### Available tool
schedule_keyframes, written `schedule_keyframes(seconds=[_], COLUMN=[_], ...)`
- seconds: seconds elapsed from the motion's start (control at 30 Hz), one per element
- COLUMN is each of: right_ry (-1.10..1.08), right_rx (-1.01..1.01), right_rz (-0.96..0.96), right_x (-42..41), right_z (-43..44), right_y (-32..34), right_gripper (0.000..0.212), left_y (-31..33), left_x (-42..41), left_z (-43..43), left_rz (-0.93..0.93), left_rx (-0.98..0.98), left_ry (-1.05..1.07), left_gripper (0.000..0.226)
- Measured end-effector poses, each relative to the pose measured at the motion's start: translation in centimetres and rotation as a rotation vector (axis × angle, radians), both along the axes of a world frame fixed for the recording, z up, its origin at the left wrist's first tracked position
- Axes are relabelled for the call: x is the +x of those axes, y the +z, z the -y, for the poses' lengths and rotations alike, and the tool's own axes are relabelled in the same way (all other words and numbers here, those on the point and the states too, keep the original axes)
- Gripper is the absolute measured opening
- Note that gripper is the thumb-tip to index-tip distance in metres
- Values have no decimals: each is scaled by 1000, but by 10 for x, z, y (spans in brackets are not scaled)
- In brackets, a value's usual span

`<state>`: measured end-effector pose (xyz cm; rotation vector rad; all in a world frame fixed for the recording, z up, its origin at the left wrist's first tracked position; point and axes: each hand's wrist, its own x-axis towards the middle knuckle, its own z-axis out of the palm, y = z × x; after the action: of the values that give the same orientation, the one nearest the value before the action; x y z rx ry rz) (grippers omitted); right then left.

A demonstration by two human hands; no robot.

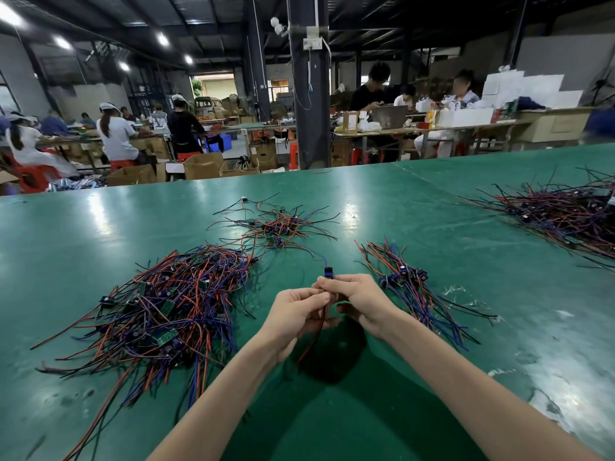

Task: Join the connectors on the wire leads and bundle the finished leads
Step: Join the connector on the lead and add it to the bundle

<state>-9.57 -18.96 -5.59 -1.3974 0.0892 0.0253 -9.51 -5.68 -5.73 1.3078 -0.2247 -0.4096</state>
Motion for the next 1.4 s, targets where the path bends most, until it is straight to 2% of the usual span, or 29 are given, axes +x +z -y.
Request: schedule_keyframes(seconds=[0.23, 0.33, 0.43, 0.7, 0.93, 1.13, 1.4], right_ry=[88, 37, -4, -120, -132, -133, -206], right_rx=[-18, -66, -28, -58, -75, -81, -122], right_rz=[-41, -16, 29, 42, 63, 166, 204], right_x=[-1, 0, 1, 7, 9, 8, 8], right_z=[-2, -1, -2, 9, 11, 8, 11], right_y=[0, -1, -2, -2, -4, -2, -3], right_gripper=[18, 14, 16, 22, 31, 25, 21], left_y=[0, 0, 1, -2, 2, 5, 2], left_x=[-3, -5, -7, -15, -15, -11, -15], left_z=[1, 2, 3, 11, 10, 7, 11], left_rz=[38, 40, 48, 176, 3, -179, -166], left_rx=[20, 47, 75, 133, 164, 147, 54], left_ry=[8, 4, -11, -36, -15, -60, -173], left_gripper=[20, 15, 12, 6, 17, 15, 19])
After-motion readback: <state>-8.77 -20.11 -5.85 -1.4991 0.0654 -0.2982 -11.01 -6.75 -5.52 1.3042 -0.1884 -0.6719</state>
